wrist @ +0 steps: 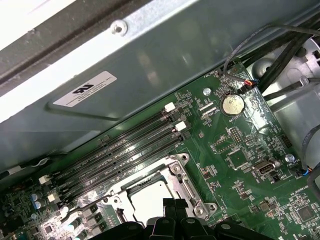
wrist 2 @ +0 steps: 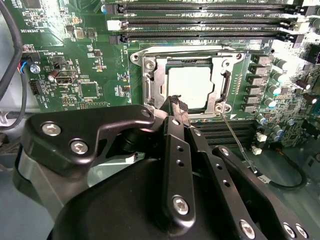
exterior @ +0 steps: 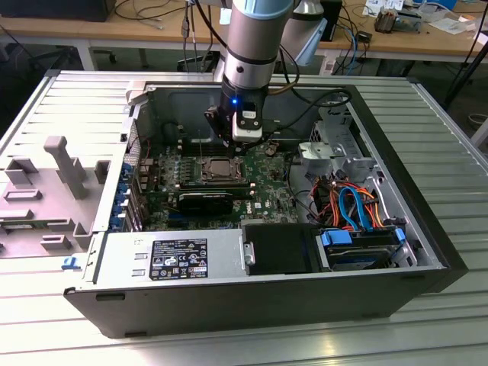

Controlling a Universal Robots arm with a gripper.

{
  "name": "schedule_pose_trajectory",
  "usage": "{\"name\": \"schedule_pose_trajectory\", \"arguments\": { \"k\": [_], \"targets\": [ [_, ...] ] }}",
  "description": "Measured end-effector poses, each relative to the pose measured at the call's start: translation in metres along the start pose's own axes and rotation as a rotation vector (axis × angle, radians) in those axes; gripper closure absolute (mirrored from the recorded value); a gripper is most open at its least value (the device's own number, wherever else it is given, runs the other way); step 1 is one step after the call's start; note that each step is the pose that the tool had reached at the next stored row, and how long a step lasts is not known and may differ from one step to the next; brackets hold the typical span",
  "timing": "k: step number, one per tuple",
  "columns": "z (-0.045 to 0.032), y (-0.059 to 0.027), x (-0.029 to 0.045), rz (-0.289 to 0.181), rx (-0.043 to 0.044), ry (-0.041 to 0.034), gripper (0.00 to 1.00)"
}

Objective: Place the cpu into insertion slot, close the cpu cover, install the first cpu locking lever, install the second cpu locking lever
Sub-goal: 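Install the first cpu locking lever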

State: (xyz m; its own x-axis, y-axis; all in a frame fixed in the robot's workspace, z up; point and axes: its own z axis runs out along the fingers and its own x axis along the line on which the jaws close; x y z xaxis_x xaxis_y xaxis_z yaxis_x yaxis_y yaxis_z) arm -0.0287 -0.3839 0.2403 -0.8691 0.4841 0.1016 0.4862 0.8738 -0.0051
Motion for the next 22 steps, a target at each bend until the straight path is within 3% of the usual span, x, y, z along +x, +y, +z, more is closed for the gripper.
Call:
{"name": "schedule_pose_trajectory", "arguments": {
  "k": [22],
  "targets": [
    [-0.0001, -0.0019, -0.0011, -0.011, -0.0048, 0.0032, 0.89]
  ]
}}
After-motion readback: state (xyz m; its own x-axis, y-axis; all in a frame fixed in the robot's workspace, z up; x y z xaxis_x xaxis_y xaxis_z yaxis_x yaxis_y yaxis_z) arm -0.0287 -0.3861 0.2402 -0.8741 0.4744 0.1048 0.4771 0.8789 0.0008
